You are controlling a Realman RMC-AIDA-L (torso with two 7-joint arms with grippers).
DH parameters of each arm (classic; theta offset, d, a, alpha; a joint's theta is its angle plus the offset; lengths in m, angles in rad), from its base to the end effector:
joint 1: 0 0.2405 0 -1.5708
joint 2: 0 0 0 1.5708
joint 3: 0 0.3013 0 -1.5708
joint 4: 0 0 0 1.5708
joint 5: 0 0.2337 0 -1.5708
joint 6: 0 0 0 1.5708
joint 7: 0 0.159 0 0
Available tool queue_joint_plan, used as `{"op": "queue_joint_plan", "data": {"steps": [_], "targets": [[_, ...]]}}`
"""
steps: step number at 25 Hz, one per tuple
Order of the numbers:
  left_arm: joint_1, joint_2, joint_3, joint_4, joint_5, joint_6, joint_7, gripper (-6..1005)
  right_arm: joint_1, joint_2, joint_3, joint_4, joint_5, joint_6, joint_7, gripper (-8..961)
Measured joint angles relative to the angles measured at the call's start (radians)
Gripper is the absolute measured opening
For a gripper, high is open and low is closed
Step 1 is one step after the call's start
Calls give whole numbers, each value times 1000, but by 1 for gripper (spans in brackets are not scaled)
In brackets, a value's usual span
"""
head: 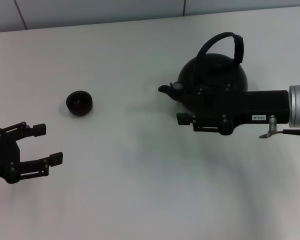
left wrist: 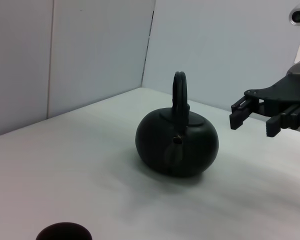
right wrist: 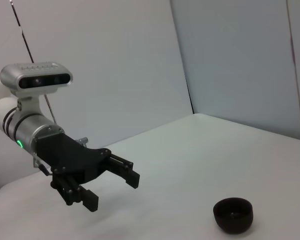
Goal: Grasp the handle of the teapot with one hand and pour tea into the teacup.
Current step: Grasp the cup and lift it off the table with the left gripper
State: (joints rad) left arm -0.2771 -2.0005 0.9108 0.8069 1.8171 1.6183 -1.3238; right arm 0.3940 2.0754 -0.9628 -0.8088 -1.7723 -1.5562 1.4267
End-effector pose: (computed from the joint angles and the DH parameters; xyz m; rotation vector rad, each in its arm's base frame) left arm -0.3541 0.3110 0.0036 -2.7342 -0.5432 -0.6145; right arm 0.2937 0.3507 -0.0326 -2.7616 0.5494 0.7531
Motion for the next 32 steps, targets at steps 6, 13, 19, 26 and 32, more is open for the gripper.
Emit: {"op": "queue_joint_plan", "data": {"steps": [6, 13, 19, 26, 32], "targets": [[4, -1, 0, 0, 1, 2, 0, 849, -7, 1, -14, 5, -4, -2, 9, 533], [4, -1, 0, 0, 4, 4, 0, 837, -26, 2, -35, 7, -4, -2, 30, 532], [4, 0, 0, 0, 4, 4, 2, 828, -29, 2, -36, 7, -4, -2, 36, 531], [2, -8, -9, -9, 4, -38, 11, 816, -27, 1, -29, 7, 2, 10, 29, 530], [-5, -26, -10, -13, 4, -101, 12, 806, -19, 1, -26, -1, 5, 24, 27, 530]]}}
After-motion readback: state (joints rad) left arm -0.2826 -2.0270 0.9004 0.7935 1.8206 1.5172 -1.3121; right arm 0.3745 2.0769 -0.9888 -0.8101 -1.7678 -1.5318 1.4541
